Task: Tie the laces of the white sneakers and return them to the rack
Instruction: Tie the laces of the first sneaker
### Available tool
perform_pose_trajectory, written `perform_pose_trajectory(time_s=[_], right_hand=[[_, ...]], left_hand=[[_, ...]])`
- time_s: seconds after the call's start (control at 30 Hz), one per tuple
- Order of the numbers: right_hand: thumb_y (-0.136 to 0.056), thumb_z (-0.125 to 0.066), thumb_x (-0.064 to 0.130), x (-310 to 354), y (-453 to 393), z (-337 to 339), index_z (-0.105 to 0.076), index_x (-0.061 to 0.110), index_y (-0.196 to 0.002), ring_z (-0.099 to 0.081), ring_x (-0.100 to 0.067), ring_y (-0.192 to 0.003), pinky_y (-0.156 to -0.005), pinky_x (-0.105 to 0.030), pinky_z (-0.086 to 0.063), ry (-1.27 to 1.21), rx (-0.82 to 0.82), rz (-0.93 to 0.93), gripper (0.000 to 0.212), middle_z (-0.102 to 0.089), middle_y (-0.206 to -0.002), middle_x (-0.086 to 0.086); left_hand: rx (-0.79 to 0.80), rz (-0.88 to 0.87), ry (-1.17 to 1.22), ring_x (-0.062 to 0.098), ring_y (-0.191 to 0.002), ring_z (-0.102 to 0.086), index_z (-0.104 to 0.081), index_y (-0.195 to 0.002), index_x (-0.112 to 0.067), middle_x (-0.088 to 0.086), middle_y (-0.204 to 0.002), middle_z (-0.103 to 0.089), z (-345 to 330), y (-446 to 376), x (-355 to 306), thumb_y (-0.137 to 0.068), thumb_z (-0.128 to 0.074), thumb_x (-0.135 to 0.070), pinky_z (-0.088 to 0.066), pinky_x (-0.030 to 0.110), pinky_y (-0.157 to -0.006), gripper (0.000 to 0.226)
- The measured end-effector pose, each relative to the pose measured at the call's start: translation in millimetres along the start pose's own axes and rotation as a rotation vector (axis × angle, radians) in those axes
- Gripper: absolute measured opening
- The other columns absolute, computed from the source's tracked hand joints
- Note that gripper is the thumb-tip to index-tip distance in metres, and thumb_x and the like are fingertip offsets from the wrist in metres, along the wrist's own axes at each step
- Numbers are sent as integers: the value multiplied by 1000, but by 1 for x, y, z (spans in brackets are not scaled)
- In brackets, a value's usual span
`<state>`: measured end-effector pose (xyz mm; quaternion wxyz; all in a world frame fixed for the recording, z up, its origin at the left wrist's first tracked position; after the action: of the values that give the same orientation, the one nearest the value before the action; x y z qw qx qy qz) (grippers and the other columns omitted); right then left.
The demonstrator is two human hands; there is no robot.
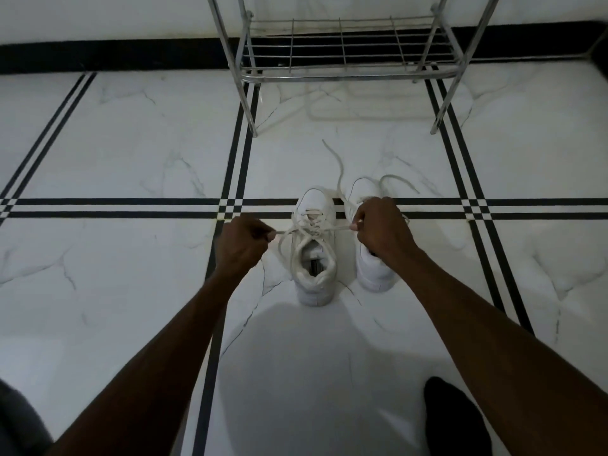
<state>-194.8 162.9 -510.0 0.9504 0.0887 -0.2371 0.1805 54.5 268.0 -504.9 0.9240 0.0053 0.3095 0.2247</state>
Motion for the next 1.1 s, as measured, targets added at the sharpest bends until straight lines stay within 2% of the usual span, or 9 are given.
perform_pose_trajectory(time_s=[0.07, 0.2, 0.27, 0.37, 0.43, 0.57, 0.83, 1.0, 1.1], right_hand=[[-81, -69, 3, 6, 6, -7, -75, -5, -83, -68, -34, -92, -78, -16, -44, 106, 89, 34, 10, -73, -90, -23], [-49, -86, 7, 14, 9, -7, -51, 14, -50, -60, -25, -57, -68, -30, -41, 339, -39, 131, 36, -58, -55, -5], [-52, -83, 2, 17, 10, -6, -49, 14, -54, -59, -28, -59, -68, -32, -40, 357, -62, 116, 37, -56, -57, -8], [-77, -67, 1, 18, 9, 3, -64, 4, -76, -61, -33, -79, -69, -36, -46, 252, -48, 9, 5, -62, -81, -17], [-79, -61, -2, 13, 4, 4, -70, 0, -81, -65, -30, -81, -66, -32, -47, 107, -21, -37, 9, -68, -84, -17], [-73, -71, -4, 14, 3, 20, -77, 6, -70, -70, -19, -66, -60, -30, -56, -84, -87, 3, 12, -76, -71, -10], [-77, -67, -4, 9, 7, 16, -76, 4, -77, -71, -29, -80, -70, -26, -48, 6, -17, -8, 12, -76, -83, -17], [-85, -67, 13, 11, 5, 5, -75, 13, -98, -60, -29, -100, -79, -33, -47, 224, 19, -48, 15, -71, -104, -11], [-63, -90, 36, 44, 9, -1, -67, 21, -120, -50, -25, -111, -100, -38, -35, 61, 117, 110, 63, -60, -117, -6]], left_hand=[[-50, -26, -70, 15, -87, -66, -81, -94, -26, -5, -90, -79, 5, 6, 4, -87, -73, -24, -48, 36, -87, 11], [-72, -150, -303, 23, -89, -67, -78, -88, -21, -3, -85, -76, -1, 10, -8, -81, -70, -14, -39, 50, -102, 13], [-57, -121, -204, 21, -88, -68, -80, -89, -20, -2, -86, -77, -3, 8, -4, -82, -71, -16, -44, 48, -99, 12], [8, -39, 139, 9, -80, -70, -82, -92, -15, -4, -84, -78, -6, 1, 8, -84, -75, -22, -56, 33, -85, 13], [46, 2, 352, -2, -73, -68, -83, -91, -14, -6, -81, -78, -7, 1, 11, -85, -77, -21, -54, 23, -77, 11], [33, 107, 630, 11, -77, -68, -81, -92, -13, 6, -85, -79, -11, 5, 20, -87, -76, -29, -52, 27, -74, 17], [-127, 44, 268, 6, -65, -63, -81, -92, -1, 11, -87, -79, 0, 9, 25, -88, -74, -14, -41, 4, -59, 15], [-27, 53, 258, 0, -63, -60, -81, -90, -4, 4, -79, -73, -7, 6, 24, -90, -73, -17, -39, 2, -54, 15], [24, 57, 283, 10, -79, -68, -78, -83, -9, 2, -85, -75, -13, 5, 26, -92, -71, -19, -45, 12, -65, 15]])
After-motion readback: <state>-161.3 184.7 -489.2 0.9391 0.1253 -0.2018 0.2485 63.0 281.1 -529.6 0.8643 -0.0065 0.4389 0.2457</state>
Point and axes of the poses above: each hand's wrist, its own y-axis away from the middle knuckle, its own z-axis out of the back of the hand, x = y × z, the point moved 9 cm from there along -y, towards the middle knuckle
